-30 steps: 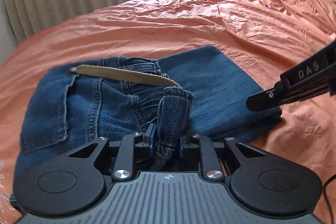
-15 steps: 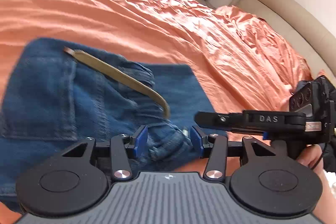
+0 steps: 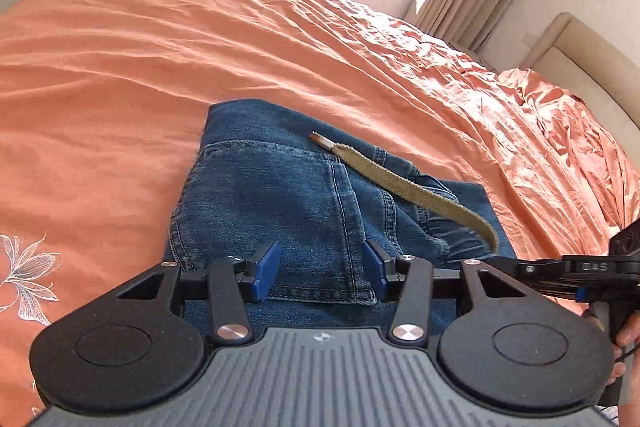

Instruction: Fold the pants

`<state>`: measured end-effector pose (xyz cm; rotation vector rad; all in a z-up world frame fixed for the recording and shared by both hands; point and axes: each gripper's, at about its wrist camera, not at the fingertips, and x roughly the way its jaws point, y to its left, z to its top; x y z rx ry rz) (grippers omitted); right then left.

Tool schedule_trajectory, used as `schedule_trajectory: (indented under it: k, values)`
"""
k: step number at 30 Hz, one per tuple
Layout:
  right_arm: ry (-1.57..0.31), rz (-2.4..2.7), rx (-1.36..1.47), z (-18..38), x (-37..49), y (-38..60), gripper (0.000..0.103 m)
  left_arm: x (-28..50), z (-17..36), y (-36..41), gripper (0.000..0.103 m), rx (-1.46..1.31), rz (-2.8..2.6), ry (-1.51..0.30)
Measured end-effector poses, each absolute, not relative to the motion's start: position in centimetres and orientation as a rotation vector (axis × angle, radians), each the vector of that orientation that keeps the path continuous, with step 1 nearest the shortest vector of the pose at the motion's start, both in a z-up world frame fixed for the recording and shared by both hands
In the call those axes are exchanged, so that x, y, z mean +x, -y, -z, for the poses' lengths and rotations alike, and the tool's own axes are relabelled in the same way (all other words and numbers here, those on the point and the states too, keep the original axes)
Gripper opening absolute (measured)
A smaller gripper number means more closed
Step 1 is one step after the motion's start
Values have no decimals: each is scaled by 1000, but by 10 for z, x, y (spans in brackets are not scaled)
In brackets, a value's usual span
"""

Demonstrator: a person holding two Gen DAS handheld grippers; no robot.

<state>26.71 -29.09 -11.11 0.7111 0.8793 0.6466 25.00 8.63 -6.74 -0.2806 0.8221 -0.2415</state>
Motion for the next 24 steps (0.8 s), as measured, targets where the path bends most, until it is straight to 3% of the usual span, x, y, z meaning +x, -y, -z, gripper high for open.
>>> schedule_trajectory:
  k: [4, 8, 13, 17, 22, 24]
  values:
    - [-822, -727, 638, 85, 243, 297, 0, 250, 61, -88, 53, -263, 267, -807]
    - [-1010, -595, 591, 125, 244, 300, 0, 258, 67, -77, 53, -201, 277, -864]
    - [-1084, -518, 528, 150, 250, 289, 0, 264, 94, -61, 42, -91, 257, -980]
    - [-1102, -496, 484, 157, 252, 278, 0, 256, 115, -55, 22, 21, 182, -1129]
    - [-1086, -495, 457, 153, 250, 275, 0, 239, 111, -62, 19, 48, 171, -1182]
    - [-1075, -499, 451, 150, 250, 272, 5, 232, 107, -64, 17, 57, 168, -1220]
